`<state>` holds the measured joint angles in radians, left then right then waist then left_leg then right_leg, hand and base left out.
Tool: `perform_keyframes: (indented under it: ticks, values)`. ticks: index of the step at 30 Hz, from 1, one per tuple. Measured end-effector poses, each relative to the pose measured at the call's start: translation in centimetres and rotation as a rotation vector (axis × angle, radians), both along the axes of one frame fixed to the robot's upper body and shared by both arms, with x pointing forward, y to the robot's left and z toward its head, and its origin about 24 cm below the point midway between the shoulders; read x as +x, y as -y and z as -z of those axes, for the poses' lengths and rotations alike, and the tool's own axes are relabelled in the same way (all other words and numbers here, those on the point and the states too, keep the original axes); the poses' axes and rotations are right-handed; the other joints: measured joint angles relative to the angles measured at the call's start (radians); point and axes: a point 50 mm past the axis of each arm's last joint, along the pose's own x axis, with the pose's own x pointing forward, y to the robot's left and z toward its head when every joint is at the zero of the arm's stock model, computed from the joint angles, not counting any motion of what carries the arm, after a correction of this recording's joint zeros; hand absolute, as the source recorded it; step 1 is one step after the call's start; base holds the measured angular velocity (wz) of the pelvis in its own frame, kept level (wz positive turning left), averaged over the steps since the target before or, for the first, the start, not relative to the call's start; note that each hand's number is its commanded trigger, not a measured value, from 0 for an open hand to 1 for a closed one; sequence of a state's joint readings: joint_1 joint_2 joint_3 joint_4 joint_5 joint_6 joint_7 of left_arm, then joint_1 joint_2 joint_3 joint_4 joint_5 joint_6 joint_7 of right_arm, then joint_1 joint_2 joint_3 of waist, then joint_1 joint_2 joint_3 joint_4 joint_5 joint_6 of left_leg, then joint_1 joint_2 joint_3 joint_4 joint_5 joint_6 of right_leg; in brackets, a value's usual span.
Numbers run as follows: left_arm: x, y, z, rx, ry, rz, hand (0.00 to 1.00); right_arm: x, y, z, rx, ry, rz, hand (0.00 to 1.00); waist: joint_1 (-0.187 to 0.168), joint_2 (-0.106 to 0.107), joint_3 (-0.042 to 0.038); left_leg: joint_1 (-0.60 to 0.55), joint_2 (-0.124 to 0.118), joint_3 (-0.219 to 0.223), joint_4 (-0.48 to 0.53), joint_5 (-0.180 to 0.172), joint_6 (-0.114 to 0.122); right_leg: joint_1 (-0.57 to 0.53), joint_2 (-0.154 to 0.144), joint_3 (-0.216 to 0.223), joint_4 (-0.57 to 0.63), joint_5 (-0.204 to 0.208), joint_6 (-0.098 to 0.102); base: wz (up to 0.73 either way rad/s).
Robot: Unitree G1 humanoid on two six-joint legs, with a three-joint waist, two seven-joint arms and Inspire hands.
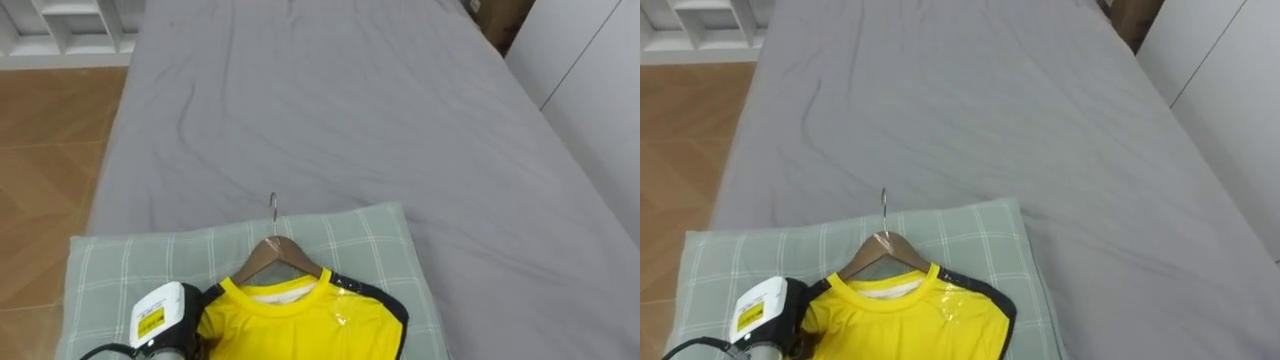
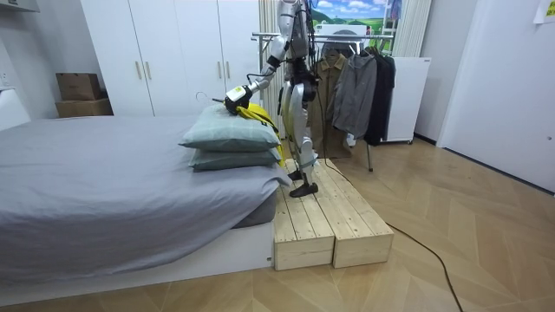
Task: Hang clothes
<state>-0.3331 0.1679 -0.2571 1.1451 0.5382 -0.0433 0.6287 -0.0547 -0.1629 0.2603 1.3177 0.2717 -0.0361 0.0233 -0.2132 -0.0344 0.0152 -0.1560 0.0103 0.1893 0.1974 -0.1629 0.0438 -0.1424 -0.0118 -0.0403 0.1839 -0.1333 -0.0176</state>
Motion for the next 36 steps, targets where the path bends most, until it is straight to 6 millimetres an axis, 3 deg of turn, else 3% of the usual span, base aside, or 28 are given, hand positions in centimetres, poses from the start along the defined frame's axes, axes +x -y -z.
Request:
perform_keyframes:
  ticks: [9,36]
  values:
    - [-0.2,-0.2,-0.2,-0.052,0.037,-0.016,1.00,-0.1,0.2,0.0,-0.013,0.003,0.002,0.00,0.012,0.013,-0.0036,0.029,0.002,-0.002,-0.001,0.000,0.000,0.031,0.002,-0.008,0.001,0.000,0.000,0.01]
    - [0.3,1.1,-2.0,-0.116,0.183,0.022,1.00,-1.0,0.3,0.2,-0.012,-0.013,0.043,0.00,0.025,0.014,-0.0051,0.064,-0.006,-0.052,0.010,0.000,0.000,0.099,-0.002,-0.046,-0.014,0.000,0.001,0.05]
